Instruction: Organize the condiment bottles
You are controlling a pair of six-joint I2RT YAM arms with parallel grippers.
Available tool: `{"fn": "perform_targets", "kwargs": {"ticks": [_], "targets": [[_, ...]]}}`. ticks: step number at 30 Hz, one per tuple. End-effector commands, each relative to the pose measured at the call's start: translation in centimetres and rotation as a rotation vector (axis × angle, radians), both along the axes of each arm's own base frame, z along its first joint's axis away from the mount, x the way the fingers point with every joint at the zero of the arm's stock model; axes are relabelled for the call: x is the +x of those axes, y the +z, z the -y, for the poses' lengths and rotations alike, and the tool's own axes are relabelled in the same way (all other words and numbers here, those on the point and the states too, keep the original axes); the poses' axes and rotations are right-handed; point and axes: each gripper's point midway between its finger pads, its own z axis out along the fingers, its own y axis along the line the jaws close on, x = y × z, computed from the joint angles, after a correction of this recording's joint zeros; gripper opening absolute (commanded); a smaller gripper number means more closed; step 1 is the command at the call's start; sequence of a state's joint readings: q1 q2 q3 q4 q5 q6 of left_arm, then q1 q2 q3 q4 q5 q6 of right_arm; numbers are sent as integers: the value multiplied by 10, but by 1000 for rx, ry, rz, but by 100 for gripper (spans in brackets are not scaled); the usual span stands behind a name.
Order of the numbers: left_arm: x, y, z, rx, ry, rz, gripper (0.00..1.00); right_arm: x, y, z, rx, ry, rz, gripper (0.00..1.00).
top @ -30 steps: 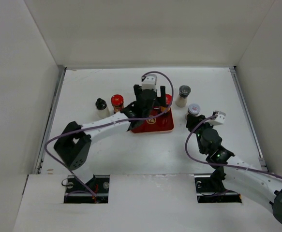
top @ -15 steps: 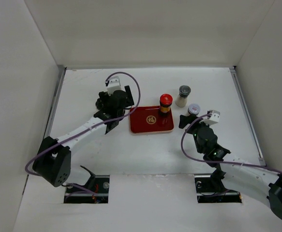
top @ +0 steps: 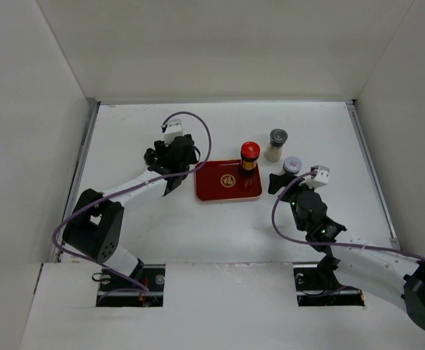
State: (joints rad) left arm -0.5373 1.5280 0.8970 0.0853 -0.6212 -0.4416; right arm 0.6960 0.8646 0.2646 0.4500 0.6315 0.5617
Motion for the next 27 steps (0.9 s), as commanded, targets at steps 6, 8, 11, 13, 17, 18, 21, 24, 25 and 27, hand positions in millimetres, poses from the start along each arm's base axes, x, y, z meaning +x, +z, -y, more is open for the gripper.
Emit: {"fn": "perform_targets", "kwargs": {"ticks": [6, 8, 11, 13, 17, 18, 21, 24, 25, 27], "targets": [[5, 80, 24, -69, -58, 213, 33, 5, 24, -14, 46, 37, 65, 85], [-1, 104, 28, -58, -66, 260, 31, 5, 24, -11, 46, 23, 68, 85], [-8, 132, 44, -60, -108, 312, 30, 5, 22, -10, 59, 22, 64, 85], [-13, 139, 61, -78, -149, 325, 30, 5, 24, -11, 56, 26, 69, 85], [-14, 137, 98, -103, -225, 323, 30, 6, 18, -9, 49, 16, 55, 85], [-13, 134, 105, -106, -240, 316, 30, 6, 20, -12, 51, 28, 57, 85], [-10, 122, 119, -102, -261, 303, 30, 5, 24, -9, 44, 16, 71, 85], [-4, 111, 124, -88, -264, 282, 30, 5, 21, -7, 52, 10, 65, 85], [-4, 108, 125, -87, -266, 278, 30, 5, 23, -9, 53, 18, 67, 85], [-2, 99, 125, -83, -263, 271, 30, 5, 25, -7, 45, 10, 72, 85]]}}
